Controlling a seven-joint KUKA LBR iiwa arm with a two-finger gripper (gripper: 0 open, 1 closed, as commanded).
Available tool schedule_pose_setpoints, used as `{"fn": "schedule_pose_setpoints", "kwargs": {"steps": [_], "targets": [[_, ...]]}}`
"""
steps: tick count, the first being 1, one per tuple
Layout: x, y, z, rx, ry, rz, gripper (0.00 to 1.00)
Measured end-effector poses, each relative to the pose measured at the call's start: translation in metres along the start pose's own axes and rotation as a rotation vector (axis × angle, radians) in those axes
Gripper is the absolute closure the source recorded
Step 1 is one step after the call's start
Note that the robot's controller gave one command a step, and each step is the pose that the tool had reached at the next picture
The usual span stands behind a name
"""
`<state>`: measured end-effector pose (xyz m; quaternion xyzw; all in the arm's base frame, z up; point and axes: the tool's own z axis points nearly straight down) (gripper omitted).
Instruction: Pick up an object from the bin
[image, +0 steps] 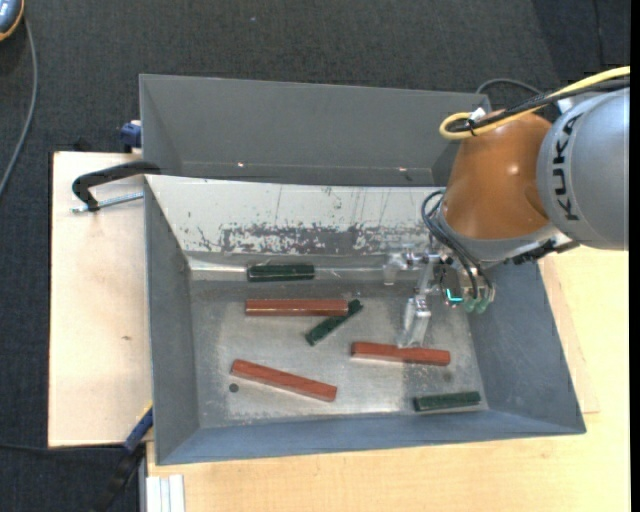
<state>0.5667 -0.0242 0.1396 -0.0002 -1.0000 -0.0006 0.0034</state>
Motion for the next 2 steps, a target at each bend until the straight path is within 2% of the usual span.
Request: {"fn": "schedule_pose_setpoints", "kwargs": {"steps": [1,2], "targets": [[-0.002,0.000,-0.005,0.001,-0.009,-0.001,0.00],[0.029,0.012,0.054,-0.001,-0.012,0.087,0.00]]}}
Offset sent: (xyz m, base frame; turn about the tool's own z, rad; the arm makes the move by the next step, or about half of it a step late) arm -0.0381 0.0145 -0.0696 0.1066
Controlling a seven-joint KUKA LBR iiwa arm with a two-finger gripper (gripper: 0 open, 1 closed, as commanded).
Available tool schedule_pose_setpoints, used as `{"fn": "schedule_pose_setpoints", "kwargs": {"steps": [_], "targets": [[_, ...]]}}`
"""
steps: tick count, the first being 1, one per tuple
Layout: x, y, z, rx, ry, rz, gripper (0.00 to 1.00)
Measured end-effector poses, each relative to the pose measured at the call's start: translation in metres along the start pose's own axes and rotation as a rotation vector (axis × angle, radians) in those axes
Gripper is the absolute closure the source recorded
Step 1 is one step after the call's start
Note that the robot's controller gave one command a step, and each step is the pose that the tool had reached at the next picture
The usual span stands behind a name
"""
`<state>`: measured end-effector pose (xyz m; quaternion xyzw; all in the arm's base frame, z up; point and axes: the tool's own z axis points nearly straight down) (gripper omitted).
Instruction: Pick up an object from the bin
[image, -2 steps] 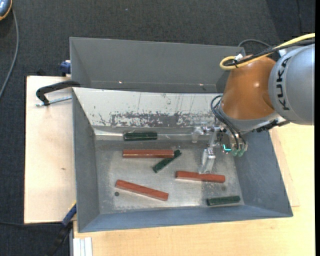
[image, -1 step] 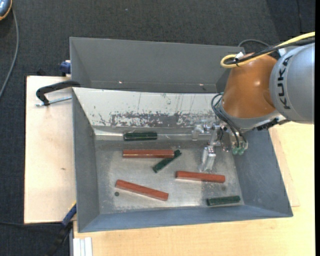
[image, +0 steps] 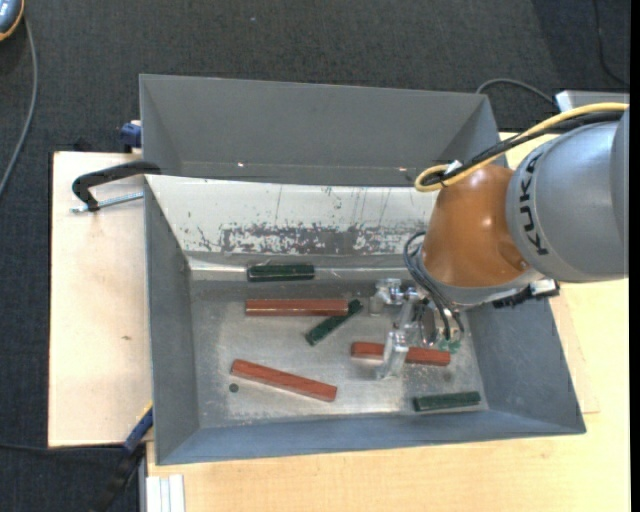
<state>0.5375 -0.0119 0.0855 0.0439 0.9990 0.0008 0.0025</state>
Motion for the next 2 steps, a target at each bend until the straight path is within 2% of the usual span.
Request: {"fn": "schedule_pose_setpoints", "kwargs": {"steps": [1,2], "targets": [[0.009,0.002,-0.007,0.001,0.006,0.002,0.00],[0.022,-0.020,-0.015,0.001,0.005,0.042,0.00]]}}
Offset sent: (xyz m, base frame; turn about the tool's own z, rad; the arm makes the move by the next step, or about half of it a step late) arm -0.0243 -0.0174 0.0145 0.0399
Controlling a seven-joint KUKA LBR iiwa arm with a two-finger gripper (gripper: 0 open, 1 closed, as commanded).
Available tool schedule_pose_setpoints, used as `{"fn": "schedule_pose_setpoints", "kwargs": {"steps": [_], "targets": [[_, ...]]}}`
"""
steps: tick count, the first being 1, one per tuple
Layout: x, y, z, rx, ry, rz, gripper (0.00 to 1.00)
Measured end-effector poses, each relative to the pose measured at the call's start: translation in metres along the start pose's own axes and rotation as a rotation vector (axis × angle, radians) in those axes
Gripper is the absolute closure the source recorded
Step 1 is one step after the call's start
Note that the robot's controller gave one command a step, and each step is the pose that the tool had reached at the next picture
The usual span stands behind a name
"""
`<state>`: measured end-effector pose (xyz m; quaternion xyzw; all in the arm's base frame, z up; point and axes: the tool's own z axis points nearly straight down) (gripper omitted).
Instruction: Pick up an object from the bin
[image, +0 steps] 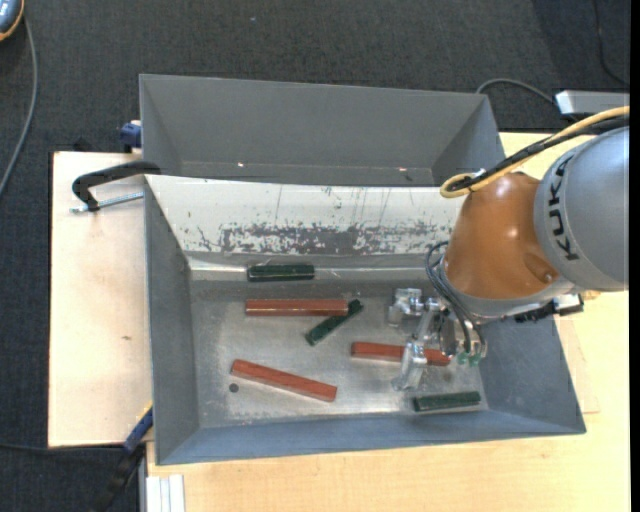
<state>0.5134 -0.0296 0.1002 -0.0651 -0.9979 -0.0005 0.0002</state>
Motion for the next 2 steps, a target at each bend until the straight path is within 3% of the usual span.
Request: {"fn": "schedule_pose_setpoints", "kwargs": {"steps": [1,2], "targets": [[0.006,0.001,0.031,0.000,0.002,0.009,0.00],[0.006,0.012,0.030,-0.001,-0.002,0.211,1.00]]}}
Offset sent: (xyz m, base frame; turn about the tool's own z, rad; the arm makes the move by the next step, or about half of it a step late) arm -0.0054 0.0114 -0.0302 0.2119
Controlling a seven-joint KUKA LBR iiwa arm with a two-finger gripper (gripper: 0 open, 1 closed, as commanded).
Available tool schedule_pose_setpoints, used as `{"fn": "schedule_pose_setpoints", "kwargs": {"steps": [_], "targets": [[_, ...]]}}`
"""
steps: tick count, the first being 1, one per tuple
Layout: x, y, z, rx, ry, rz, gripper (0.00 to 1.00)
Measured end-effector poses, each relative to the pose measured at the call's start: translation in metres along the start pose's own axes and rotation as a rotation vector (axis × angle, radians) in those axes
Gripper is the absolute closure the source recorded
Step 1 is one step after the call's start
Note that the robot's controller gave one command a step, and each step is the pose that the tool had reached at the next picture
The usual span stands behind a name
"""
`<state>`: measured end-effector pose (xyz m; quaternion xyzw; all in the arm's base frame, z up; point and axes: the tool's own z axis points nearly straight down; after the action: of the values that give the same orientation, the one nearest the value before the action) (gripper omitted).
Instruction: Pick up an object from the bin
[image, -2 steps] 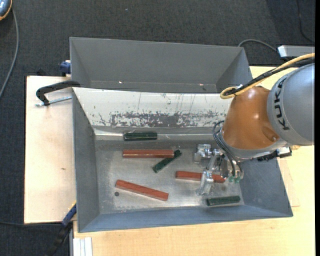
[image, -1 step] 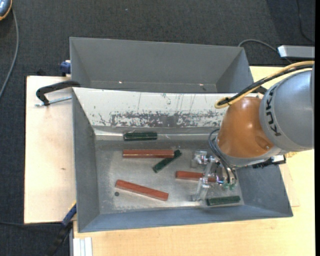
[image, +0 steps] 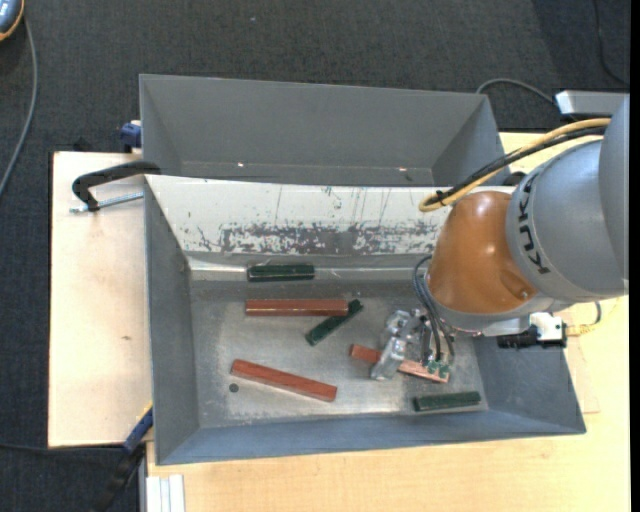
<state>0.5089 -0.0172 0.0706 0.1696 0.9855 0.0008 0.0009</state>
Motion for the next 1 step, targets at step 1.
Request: {"fn": "schedule_pose_setpoints", "kwargs": {"steps": [1], "targets": [[0.0000,0.0000,0.0000,0.000,0.000,0.000,1.00]]}}
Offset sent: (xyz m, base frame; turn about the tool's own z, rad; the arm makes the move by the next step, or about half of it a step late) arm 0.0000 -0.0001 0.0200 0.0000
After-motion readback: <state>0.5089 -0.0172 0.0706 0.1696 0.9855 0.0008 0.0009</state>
